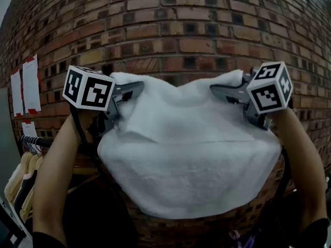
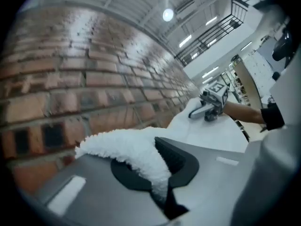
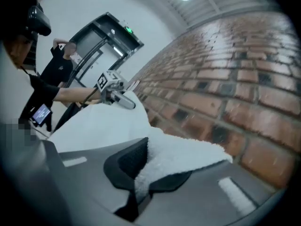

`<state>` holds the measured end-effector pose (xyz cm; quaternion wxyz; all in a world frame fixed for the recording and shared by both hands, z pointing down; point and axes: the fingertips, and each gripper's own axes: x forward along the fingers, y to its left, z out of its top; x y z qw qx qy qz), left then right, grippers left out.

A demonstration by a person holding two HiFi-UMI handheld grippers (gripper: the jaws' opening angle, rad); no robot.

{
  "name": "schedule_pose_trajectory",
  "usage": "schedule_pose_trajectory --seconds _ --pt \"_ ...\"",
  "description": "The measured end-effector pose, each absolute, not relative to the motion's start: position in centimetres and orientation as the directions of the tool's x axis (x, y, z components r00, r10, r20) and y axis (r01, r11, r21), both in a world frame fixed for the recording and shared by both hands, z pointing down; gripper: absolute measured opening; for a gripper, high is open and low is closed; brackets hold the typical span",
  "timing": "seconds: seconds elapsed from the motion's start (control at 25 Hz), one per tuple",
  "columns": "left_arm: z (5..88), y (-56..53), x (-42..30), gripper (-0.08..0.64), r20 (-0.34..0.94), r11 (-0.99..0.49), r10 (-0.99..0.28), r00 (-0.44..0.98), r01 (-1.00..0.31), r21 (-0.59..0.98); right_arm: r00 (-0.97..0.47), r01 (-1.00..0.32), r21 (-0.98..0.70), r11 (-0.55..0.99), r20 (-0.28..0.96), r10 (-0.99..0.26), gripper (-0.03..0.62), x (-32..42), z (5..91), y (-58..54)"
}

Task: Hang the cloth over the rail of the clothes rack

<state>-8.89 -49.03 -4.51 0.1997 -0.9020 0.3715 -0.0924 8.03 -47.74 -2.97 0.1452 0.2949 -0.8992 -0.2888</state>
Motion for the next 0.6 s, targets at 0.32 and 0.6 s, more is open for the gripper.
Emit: schedule_pose_trajectory --seconds 0.32,0.6 --pt "9.2 -50.3 -9.4 0.135 0.637 -0.895 -0.439 0.633 -0.373 -0.246 -0.737 -0.107 0.207 0.973 0.640 -0.217 0.115 7.8 11.4 -46.9" --pt "10.7 -50.3 -9.9 0.222 0.693 -0.913 -0.394 0.603 -0.342 -0.222 -0.787 -0.029 0.084 0.996 0.612 -0.075 0.247 10.9 11.4 -46.1"
